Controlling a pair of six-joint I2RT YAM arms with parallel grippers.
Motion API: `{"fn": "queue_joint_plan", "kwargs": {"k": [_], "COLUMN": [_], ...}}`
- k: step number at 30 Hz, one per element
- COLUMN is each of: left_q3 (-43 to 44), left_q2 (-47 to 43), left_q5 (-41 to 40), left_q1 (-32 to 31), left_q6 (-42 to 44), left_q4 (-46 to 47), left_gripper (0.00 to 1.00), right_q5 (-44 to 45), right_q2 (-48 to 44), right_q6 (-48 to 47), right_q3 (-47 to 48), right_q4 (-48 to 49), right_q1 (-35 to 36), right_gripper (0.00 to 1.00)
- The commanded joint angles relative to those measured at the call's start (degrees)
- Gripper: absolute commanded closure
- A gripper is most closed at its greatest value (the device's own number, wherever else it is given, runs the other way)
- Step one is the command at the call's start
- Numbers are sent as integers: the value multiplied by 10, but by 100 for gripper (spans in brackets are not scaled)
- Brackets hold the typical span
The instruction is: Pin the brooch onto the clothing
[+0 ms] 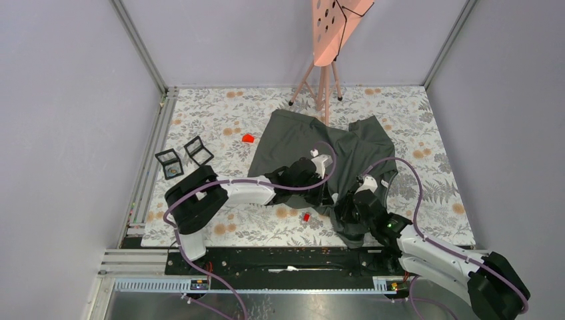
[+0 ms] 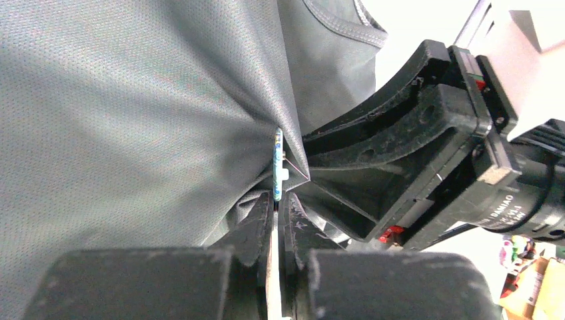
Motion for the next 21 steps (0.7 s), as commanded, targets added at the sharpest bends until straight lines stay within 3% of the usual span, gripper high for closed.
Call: {"fn": "queue_joint_plan", "kwargs": {"k": [1,10,21], "left_q3": [-8,-10,-16], "left_q2": [-46,-30,-49], "left_q5": [45,124,204], "left_q1": [8,10,9], "left_q6": [-18,-8,114], "left_q4": [83,122,75], "left_gripper": [100,100,100], "right_q5": [9,3,-11], "right_q2": [9,29,58], "right_q6": [11,-2,-14], "right_q3": [-7,6,24], "right_q4": [30,46,54], "right_q1": [-1,-1,-1], "right_gripper": [76,78,80]}}
